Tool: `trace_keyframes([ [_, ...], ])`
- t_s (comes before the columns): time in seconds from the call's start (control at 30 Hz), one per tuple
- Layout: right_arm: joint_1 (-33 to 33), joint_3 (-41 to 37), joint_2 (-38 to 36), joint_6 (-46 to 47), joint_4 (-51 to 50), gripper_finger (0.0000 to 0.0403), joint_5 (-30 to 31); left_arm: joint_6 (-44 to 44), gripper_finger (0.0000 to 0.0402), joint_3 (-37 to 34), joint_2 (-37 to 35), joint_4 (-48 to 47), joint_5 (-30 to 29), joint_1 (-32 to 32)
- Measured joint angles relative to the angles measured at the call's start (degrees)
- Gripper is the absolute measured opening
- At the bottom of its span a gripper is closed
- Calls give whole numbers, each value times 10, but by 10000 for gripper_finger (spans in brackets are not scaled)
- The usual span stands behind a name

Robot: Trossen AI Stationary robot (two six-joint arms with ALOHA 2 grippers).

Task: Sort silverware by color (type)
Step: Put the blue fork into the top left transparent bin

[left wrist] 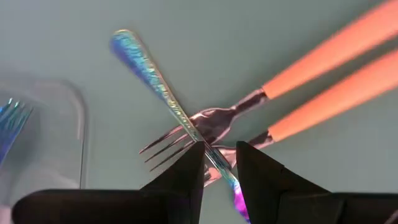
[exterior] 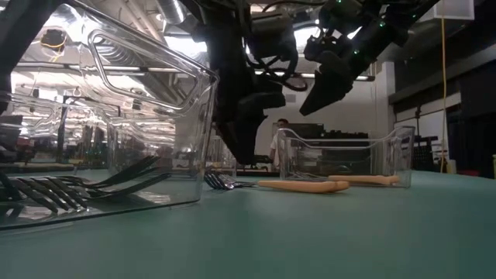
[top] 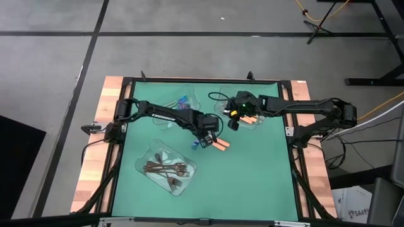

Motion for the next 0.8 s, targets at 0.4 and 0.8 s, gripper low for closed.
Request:
trace_keyframes([
  [0.4, 0, 0, 0, 0, -5, 99, 0, -128, 85, 0, 23, -3, -3, 0],
  [0.8, 0, 0, 0, 0, -5, 99, 0, -144, 85, 0, 40, -8, -9, 1],
])
